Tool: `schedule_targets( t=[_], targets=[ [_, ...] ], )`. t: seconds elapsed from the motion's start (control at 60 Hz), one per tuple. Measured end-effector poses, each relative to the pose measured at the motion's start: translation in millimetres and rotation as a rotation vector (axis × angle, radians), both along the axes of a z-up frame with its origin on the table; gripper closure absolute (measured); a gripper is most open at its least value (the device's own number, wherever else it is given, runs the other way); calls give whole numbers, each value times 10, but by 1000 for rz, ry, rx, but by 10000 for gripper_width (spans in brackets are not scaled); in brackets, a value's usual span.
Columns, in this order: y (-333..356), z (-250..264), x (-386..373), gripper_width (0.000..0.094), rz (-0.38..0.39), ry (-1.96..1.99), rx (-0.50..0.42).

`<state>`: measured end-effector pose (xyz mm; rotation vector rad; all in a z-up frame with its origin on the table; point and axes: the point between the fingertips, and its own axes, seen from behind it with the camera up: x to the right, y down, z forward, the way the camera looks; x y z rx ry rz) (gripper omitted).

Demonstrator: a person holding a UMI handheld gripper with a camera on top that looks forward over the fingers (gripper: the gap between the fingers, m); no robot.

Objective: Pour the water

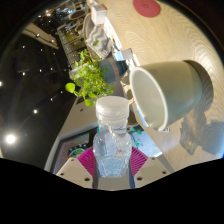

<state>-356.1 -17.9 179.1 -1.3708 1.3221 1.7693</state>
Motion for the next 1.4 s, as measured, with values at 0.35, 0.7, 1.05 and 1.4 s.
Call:
schedule_targets(
  t=[0.35,0.7,1.05,1.4],
  targets=[
    [20,750,818,526,-18,-1150,285],
    [54,-64,2456,526,12,-1888,229],
    [-64,-1343,2897,523,183,-1928,142],
    [-98,-1594,2973,416,206,-1889,119]
  ],
)
